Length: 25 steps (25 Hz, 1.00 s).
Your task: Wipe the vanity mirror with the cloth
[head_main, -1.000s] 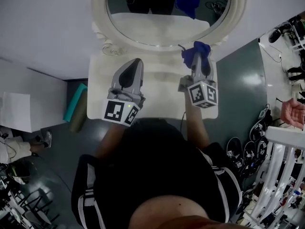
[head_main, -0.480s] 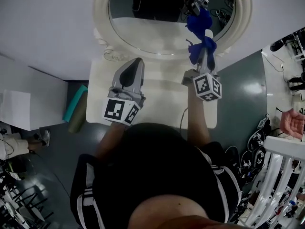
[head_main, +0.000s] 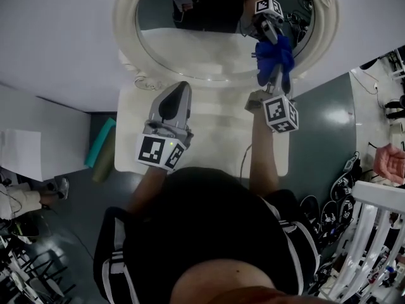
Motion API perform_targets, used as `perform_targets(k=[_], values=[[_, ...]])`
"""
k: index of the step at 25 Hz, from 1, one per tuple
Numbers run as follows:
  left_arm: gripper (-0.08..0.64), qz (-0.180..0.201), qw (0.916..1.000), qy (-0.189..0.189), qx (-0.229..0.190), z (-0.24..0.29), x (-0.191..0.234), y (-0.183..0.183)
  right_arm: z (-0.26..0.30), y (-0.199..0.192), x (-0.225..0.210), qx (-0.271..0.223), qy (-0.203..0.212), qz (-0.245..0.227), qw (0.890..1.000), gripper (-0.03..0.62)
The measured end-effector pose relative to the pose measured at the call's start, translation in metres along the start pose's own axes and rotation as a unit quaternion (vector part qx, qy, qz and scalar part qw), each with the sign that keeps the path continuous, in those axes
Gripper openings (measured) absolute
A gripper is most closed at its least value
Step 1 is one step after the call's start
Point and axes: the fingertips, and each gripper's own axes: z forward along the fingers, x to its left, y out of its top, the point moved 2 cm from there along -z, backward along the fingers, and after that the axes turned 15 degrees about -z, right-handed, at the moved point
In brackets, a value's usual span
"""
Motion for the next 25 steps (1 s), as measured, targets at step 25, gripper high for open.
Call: perform_targets(k=[25], values=[[0.011,-0.012,0.9999,0.005,-0.002,-0.001,0.019,0.009,0.034,0.105,0.03,-0.104,0.032,-0.042,0.993,0.051]])
